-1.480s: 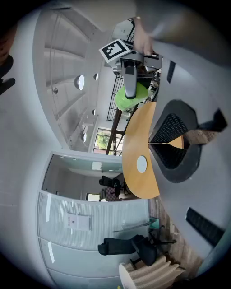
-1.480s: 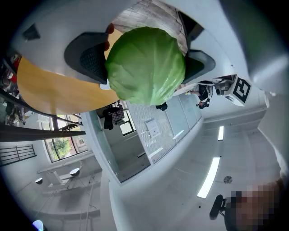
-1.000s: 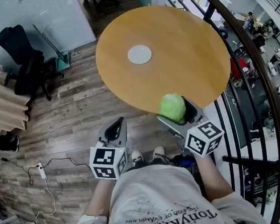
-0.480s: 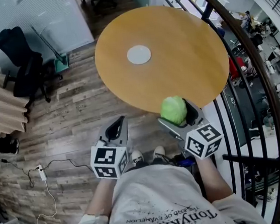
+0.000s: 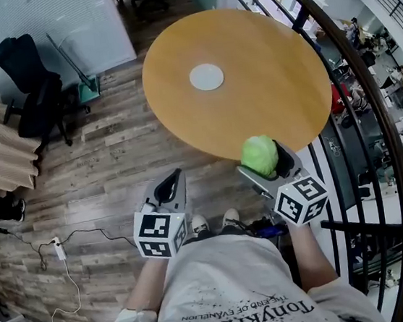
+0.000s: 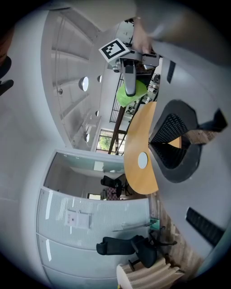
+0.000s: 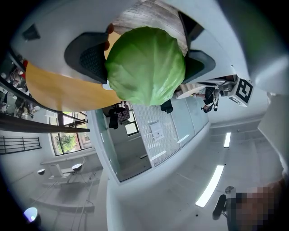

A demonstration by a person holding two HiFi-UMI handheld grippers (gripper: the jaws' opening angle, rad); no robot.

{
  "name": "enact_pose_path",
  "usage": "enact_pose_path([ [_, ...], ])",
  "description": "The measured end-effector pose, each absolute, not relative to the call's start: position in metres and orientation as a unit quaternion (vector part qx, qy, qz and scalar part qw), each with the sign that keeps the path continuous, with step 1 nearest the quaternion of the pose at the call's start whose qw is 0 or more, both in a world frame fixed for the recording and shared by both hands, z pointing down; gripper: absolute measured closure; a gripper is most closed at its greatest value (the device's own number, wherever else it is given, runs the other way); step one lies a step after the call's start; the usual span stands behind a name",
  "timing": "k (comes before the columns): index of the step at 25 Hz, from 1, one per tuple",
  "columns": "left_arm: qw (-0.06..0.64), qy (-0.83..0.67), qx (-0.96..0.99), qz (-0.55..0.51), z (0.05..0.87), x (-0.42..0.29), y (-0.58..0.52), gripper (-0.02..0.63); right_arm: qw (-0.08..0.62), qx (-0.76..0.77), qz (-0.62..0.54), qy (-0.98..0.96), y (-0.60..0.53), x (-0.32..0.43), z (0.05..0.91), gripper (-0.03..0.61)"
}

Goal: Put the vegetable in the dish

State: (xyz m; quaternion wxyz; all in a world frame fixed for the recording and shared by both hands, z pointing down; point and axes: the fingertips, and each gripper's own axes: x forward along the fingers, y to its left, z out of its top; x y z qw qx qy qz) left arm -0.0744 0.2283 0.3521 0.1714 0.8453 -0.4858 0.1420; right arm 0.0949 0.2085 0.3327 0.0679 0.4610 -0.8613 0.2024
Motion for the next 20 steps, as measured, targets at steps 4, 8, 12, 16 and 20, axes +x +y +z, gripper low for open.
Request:
enact_pose_path([
  [4,0.163,-0.481,0.849,0.146,0.355,-0.09,0.226,0.591,0.068,0.468,0.198,-0.859,0.206,0.08,0.331,0.098],
  [8,0.161,-0.473,0.854,0.144,0.358,-0.099,0.226,0.591,0.062,0.472,0.193,-0.858,0.209,0.069,0.331,0.098],
  [12,0.164,-0.464,0.859,0.144,0.36,-0.102,0.228,0.591,0.055,0.477,0.198,-0.855,0.214,0.063,0.331,0.098],
  [16,0.167,-0.458,0.861,0.144,0.362,-0.101,0.228,0.591,0.054,0.488,0.192,-0.849,0.215,0.065,0.332,0.098],
  [20,0.172,-0.458,0.86,0.146,0.367,-0.099,0.217,0.591,0.053,0.491,0.192,-0.848,0.202,0.069,0.336,0.098],
])
